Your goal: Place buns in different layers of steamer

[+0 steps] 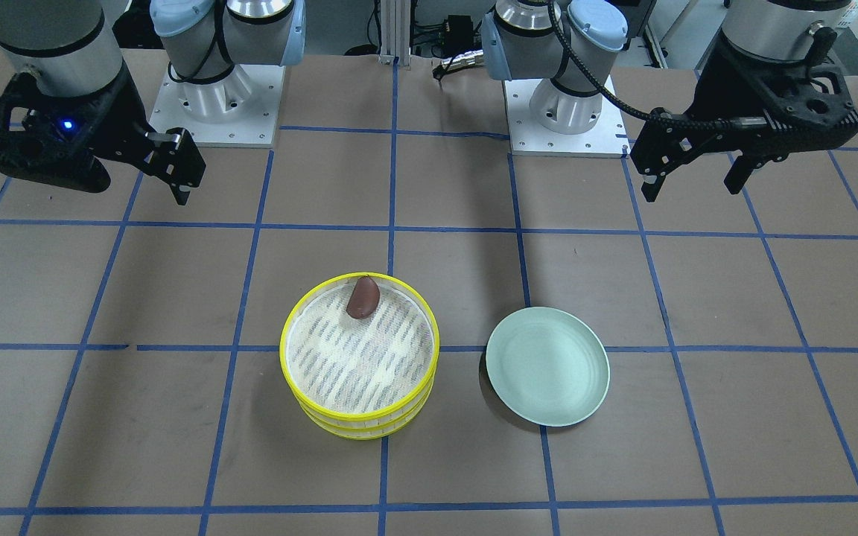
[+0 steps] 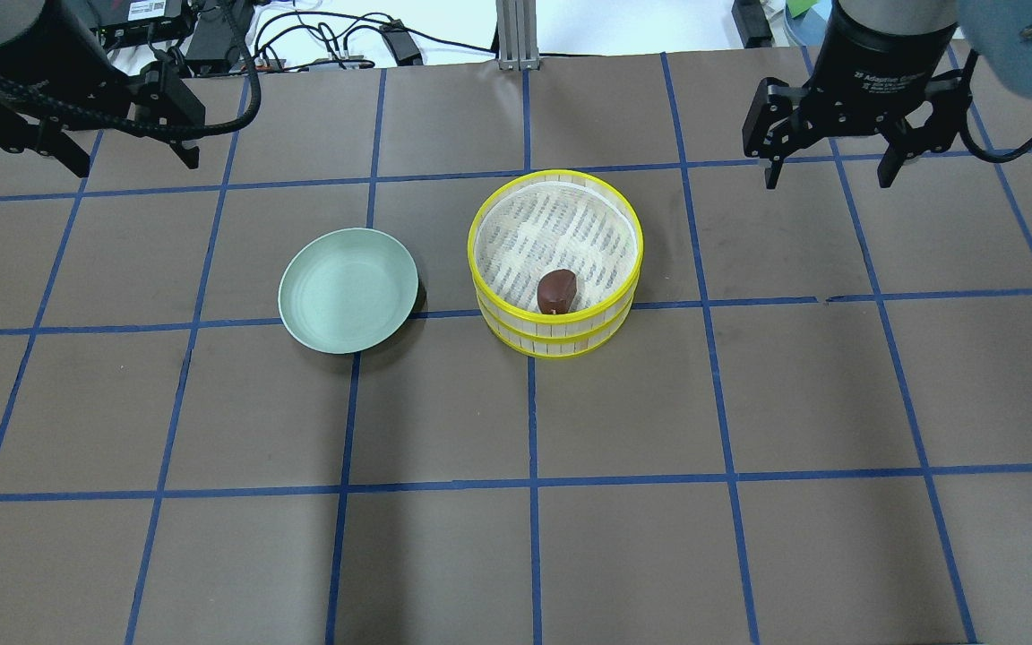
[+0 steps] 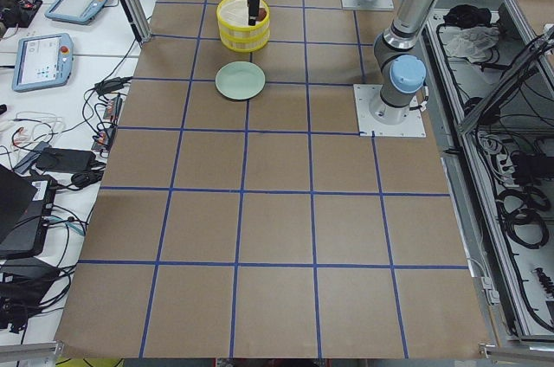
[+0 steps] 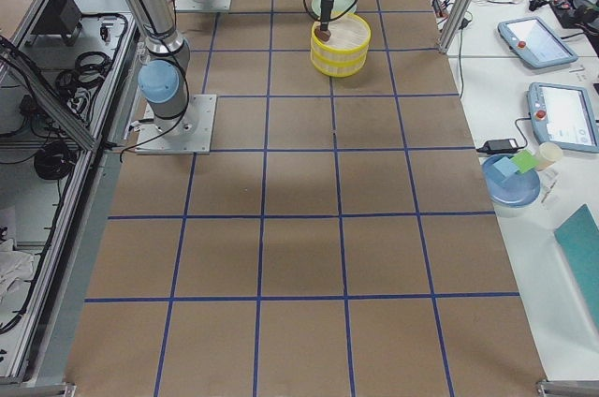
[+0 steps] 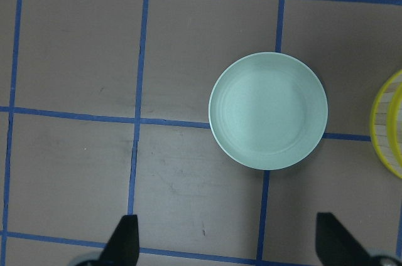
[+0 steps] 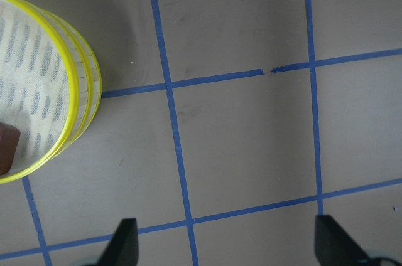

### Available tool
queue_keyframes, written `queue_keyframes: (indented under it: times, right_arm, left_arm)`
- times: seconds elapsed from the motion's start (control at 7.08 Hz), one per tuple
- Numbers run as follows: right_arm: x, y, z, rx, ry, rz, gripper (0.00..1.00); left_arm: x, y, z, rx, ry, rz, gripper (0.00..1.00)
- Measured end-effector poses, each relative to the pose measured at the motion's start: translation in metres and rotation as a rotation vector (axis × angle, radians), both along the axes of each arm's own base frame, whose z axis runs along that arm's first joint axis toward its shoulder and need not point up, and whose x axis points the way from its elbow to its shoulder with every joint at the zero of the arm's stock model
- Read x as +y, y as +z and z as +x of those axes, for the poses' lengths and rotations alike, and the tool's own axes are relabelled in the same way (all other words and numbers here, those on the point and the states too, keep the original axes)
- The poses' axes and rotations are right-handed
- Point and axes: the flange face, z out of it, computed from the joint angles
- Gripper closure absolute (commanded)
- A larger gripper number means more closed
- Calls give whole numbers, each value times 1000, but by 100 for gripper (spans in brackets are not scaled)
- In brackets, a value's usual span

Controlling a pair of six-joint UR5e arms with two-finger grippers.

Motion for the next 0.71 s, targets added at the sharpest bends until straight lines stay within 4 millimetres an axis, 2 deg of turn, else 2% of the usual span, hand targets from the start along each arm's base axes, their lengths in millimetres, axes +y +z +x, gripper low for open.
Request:
queue_keyframes:
  times: [0.14, 0.28, 0.42, 0.56, 0.71]
  right_arm:
    - [-19, -24, 16, 0, 8, 1, 0]
    - [-34, -51, 48, 3, 13, -3, 0]
    - [-42, -82, 90, 8, -9, -9, 0]
    - [-40, -104, 124, 12, -50, -16, 0]
    - [-35, -120, 143, 18, -85, -10, 0]
  left_arm:
    - [1, -3, -8, 17, -17, 5, 0]
    - [1, -8, -22, 33, -45, 12, 0]
    - [2, -13, -37, 38, -76, 21, 0]
    - [4, -17, -50, 37, -101, 28, 0]
    - [6, -18, -55, 36, -113, 31, 0]
